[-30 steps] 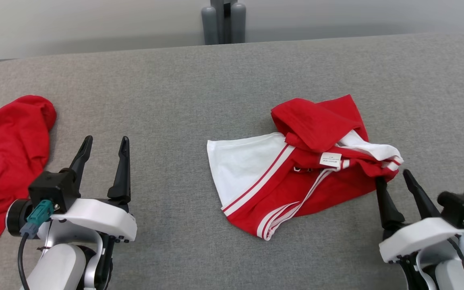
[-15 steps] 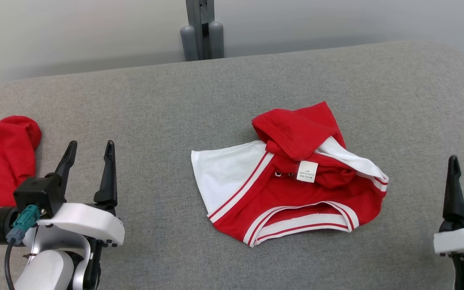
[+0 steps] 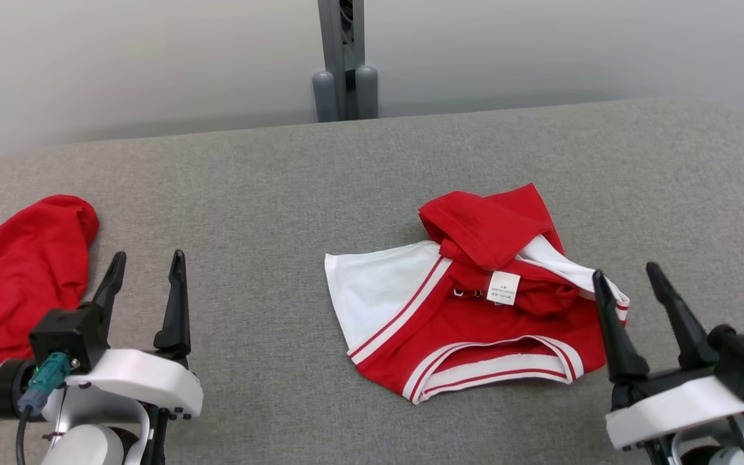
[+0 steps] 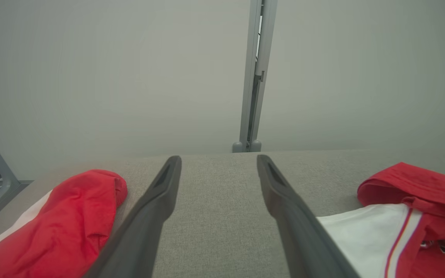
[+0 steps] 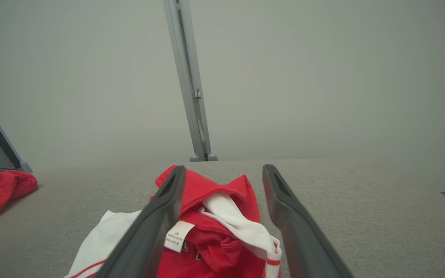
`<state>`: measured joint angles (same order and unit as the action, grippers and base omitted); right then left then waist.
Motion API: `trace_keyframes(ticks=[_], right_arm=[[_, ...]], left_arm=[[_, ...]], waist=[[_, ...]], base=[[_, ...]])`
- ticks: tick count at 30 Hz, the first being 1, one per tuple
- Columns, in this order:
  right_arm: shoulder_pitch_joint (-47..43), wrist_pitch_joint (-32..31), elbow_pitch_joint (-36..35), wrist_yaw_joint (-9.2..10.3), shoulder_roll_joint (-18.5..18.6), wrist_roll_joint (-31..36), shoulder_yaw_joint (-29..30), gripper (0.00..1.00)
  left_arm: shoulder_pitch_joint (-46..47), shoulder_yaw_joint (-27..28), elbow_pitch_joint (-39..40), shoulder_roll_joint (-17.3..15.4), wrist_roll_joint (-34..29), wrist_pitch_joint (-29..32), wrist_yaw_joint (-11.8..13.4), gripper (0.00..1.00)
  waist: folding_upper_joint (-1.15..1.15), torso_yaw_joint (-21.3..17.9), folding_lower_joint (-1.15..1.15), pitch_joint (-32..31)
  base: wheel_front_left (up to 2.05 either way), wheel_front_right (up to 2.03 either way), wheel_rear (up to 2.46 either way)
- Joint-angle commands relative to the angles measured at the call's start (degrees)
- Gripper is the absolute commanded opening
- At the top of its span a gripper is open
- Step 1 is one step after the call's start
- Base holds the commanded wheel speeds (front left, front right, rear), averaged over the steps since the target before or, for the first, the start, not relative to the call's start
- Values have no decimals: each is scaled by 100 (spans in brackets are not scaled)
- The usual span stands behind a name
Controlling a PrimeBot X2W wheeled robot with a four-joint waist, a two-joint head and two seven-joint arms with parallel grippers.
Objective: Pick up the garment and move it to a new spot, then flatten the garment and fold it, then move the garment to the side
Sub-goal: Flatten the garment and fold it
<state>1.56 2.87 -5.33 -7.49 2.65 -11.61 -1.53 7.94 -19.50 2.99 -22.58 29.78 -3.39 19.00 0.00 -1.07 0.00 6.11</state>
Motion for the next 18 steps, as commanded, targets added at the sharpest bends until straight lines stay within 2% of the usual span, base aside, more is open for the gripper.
trace_keyframes(ticks=[1,7,18], right_arm=[[-125,-43,-30,-2,40,-24,-36,100],[-509,-123,37,-2,39,-130,8,100],[-552,-133,83,-2,39,-185,65,100]], left_arm=[[-81,-9,-1,-2,4,-19,24,100],[-194,-79,-17,22,-10,4,77,100],[-264,-107,-4,2,54,46,108,100]], waist=[[0,48,0,-63],[0,172,0,-187],[0,163,0,-222]], base=[[0,0,0],[0,0,0],[0,0,0]])
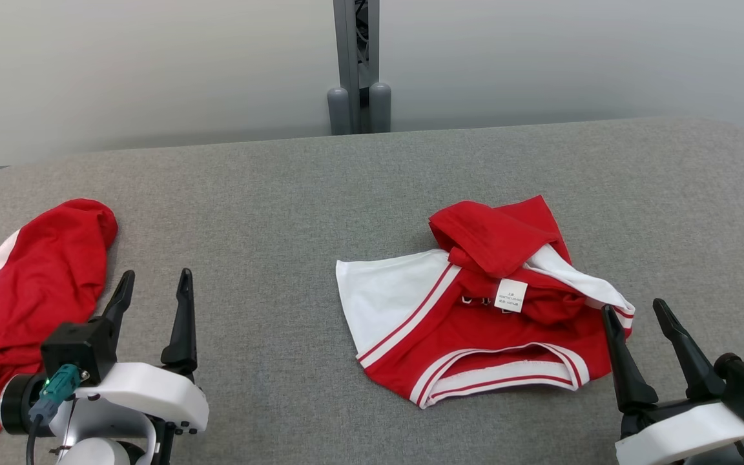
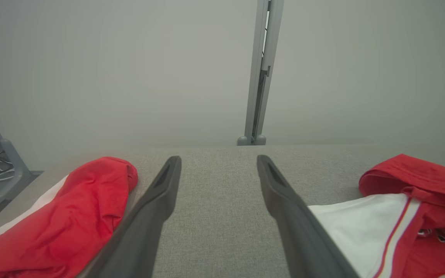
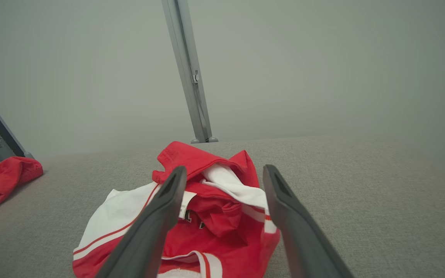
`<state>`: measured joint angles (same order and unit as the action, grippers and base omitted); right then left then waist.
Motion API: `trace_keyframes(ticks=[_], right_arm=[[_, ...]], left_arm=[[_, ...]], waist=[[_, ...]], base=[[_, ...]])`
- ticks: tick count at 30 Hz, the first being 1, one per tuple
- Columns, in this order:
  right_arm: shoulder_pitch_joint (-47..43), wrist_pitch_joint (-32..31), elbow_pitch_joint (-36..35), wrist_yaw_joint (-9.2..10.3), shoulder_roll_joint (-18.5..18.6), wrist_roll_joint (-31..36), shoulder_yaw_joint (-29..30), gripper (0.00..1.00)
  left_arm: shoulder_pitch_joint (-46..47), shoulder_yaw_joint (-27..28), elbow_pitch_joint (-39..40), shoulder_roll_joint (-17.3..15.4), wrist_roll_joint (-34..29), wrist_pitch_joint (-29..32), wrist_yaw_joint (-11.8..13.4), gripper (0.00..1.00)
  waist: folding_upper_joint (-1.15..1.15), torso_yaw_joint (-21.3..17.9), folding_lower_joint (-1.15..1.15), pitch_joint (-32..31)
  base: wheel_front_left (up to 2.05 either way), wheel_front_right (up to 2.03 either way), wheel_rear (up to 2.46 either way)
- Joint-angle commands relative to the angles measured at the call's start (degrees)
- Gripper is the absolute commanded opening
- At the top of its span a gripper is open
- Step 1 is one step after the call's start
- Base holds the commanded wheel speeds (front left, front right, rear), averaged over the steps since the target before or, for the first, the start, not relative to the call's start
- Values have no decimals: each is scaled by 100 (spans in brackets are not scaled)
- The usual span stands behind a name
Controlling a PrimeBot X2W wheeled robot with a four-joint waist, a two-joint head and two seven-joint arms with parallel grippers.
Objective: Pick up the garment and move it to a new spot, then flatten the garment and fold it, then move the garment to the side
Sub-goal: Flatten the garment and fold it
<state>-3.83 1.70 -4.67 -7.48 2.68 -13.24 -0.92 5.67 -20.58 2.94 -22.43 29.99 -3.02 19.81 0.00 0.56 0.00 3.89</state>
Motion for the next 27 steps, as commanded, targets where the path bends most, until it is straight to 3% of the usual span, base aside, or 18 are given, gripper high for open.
trace_keyframes(ticks=[1,19,27], right_arm=[[-14,-13,21,-3,37,-24,10,100],[73,66,87,-3,37,-84,-31,100],[238,76,71,-3,36,-92,-182,100]], left_arm=[[-34,-3,2,-8,39,9,20,100],[156,-170,49,-44,25,92,-91,100],[690,-1026,-323,90,150,921,-895,100]], waist=[[0,2,0,2],[0,-51,0,67],[0,-386,0,263]], base=[[0,0,0],[0,0,0],[0,0,0]])
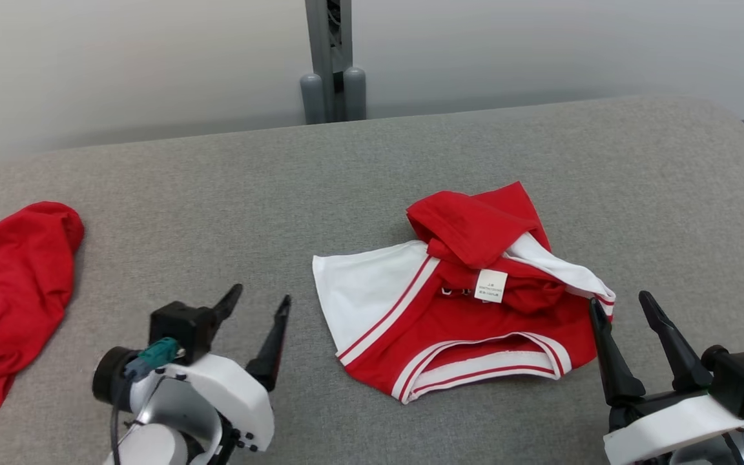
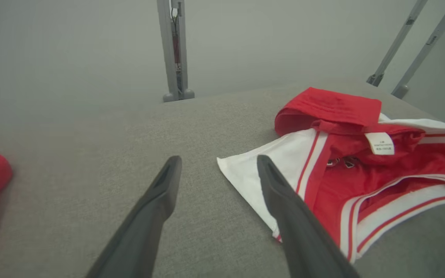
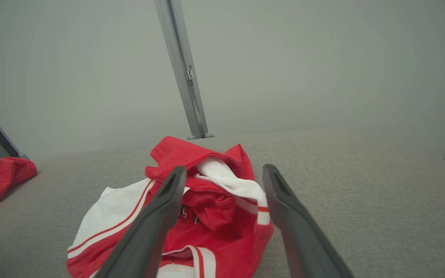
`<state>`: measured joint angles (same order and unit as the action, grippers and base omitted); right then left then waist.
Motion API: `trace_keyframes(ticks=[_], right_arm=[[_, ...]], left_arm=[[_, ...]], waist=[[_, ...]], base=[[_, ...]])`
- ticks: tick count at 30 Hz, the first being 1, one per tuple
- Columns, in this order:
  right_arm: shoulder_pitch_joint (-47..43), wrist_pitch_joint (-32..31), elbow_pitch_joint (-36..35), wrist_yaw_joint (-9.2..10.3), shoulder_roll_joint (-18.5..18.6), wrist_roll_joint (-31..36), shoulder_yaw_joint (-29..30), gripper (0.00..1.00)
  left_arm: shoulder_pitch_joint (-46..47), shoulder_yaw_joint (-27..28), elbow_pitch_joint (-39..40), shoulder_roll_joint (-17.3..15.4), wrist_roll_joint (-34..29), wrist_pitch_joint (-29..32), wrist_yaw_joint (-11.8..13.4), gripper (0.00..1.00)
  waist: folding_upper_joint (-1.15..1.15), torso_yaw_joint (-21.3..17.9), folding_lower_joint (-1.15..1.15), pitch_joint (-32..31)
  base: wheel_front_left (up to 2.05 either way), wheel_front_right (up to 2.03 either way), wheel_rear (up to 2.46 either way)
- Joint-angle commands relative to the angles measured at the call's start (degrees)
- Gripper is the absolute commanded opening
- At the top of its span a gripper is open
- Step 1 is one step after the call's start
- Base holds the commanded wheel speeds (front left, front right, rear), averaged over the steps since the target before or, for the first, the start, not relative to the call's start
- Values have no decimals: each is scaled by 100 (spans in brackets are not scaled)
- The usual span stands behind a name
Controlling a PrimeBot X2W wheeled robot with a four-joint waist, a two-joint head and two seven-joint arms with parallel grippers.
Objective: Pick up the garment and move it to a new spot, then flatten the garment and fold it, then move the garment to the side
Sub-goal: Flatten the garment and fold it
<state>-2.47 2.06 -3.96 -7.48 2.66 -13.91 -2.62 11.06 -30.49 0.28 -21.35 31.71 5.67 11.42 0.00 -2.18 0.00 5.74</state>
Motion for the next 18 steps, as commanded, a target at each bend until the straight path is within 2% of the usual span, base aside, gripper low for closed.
trace_keyframes(ticks=[1,5,11,18], right_arm=[[102,40,0,-3,37,-25,-12,100],[143,64,56,-3,36,-53,-68,100],[243,171,149,-3,37,-134,-174,100],[332,266,258,-3,37,-170,-236,100]], left_arm=[[151,-35,-57,-18,-22,52,-56,100],[438,-328,-572,187,76,306,-352,100],[874,-469,-1622,402,284,558,-723,100],[1292,-449,-2895,551,397,548,-945,100]], waist=[[0,-112,0,78],[0,-374,0,203],[0,-723,0,433],[0,-927,0,564]], base=[[0,0,0],[0,0,0],[0,0,0],[0,0,0]])
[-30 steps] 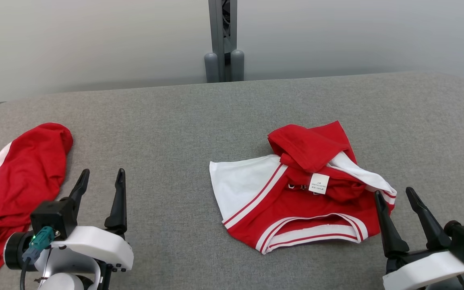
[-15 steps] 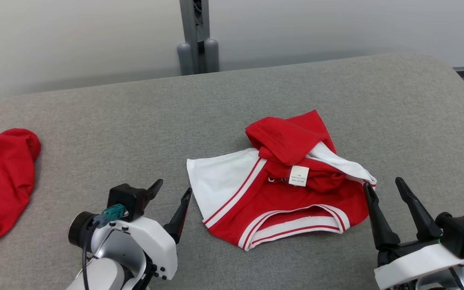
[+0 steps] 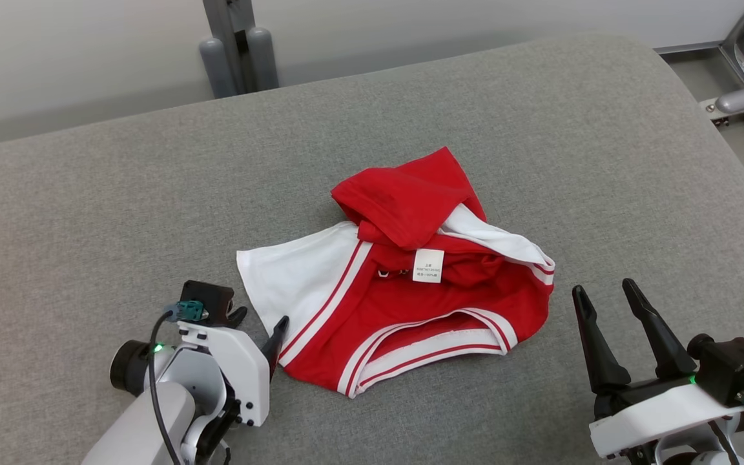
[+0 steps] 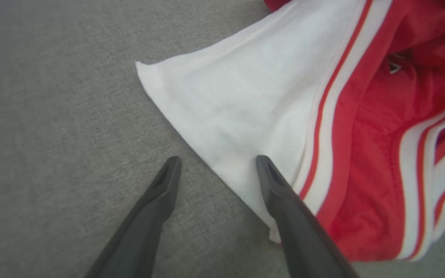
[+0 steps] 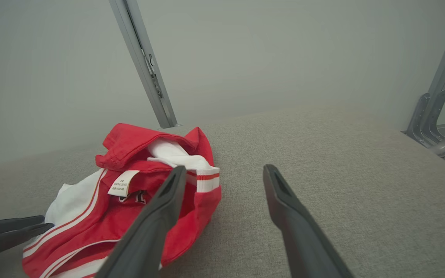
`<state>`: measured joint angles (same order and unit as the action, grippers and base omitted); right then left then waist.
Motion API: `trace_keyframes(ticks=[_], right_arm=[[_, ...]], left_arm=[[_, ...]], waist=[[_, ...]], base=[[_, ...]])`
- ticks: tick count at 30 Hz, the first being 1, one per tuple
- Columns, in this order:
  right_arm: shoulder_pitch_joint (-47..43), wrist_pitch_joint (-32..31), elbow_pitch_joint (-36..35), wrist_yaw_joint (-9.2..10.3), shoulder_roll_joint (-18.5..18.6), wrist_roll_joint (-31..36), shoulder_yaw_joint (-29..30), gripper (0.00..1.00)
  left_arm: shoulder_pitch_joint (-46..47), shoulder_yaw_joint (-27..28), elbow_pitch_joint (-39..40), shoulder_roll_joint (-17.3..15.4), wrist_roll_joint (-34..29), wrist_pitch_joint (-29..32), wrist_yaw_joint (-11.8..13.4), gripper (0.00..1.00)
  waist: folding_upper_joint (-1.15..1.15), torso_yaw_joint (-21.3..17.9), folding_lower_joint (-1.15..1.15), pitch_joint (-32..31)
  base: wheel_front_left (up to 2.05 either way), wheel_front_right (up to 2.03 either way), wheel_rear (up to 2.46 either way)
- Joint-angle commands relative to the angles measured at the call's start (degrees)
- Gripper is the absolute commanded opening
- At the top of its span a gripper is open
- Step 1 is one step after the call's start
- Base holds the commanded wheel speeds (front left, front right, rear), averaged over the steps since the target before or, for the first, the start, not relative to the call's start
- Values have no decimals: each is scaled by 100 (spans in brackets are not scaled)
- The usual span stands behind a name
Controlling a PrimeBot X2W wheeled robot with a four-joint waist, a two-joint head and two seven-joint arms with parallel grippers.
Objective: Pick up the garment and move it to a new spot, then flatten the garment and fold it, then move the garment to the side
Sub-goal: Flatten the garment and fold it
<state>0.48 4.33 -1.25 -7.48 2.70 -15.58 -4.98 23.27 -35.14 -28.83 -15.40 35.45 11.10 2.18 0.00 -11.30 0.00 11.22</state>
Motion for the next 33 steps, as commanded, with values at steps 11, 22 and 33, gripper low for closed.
trace_keyframes(ticks=[11,22,33], right_arm=[[113,142,117,-3,34,-51,168,100],[108,113,87,-3,33,32,475,100],[137,26,52,-3,33,71,685,100]], left_arm=[[332,383,-385,68,122,-1033,6,0],[-264,1006,1054,-384,208,-1763,591,0],[-1322,1510,2413,-794,469,-1585,1313,0]], waist=[[0,165,0,70],[0,663,0,16],[0,971,0,-17]], base=[[0,0,0],[0,0,0],[0,0,0]])
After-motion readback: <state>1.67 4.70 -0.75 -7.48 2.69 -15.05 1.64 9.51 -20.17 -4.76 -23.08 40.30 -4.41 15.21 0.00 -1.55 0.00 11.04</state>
